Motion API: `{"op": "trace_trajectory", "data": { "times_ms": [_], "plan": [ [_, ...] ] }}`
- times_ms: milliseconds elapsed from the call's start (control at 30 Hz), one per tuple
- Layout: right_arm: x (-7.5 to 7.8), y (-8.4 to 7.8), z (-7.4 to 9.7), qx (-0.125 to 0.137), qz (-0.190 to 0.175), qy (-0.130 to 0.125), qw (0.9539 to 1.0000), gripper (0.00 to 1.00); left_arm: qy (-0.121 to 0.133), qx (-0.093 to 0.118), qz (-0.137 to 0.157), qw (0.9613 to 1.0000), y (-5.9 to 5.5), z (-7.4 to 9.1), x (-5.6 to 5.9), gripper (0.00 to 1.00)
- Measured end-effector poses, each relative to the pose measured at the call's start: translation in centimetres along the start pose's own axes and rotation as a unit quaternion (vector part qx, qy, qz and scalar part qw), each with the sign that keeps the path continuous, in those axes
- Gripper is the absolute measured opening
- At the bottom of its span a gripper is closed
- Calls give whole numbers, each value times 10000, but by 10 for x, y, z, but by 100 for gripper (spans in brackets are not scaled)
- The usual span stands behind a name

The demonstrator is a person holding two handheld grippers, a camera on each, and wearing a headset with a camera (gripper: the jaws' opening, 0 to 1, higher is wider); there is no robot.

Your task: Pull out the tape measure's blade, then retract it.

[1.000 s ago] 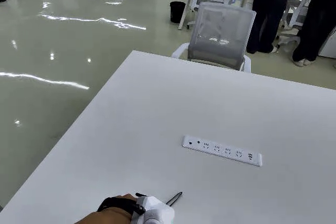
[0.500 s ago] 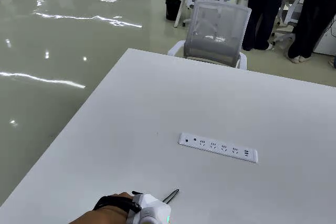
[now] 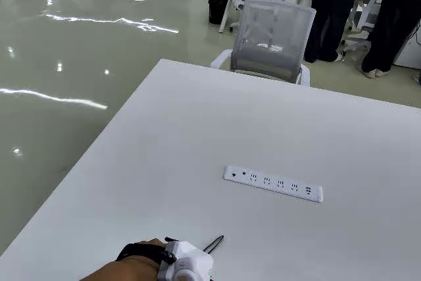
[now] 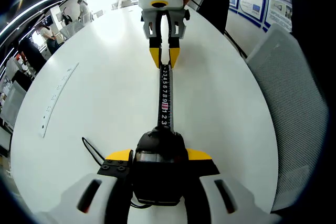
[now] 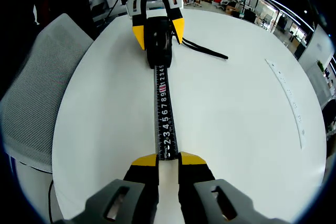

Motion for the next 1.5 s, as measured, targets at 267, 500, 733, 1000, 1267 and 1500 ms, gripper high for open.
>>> {"op": "trace_trajectory", "data": {
  "times_ms": [267,500,733,1000,1267,1500],
  "plan": [
    [1,-3,1,162,-79,2,9998,11,8,5,3,10000,0,0,0,33],
    [0,-1,1,53,-11,19,10000,11,12,-7,-3,10000,0,0,0,33],
    [1,-7,4,-16,-12,-4,10000,11,30,-11,-7,10000,-1,0,1,33],
    [0,-8,7,11,-72,-22,10000,11,33,-8,-4,10000,-1,0,1,33],
    [1,-10,10,-2,-80,-29,10000,11,22,-7,11,10000,-1,-1,0,33],
    [1,-12,10,-22,-36,-28,10000,11,26,-6,13,10000,-1,-1,0,33]
  ]
}}
Point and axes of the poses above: the centre of the closed fingertips' face, and the gripper's own axes: z roughly backward along the fingers, x roughly to its right, y roughly out of its top, the point moved 9 cm from there along z, roughly backward along the fingers, and after that the axes turned 6 degrees about x, right-handed, at the moved point
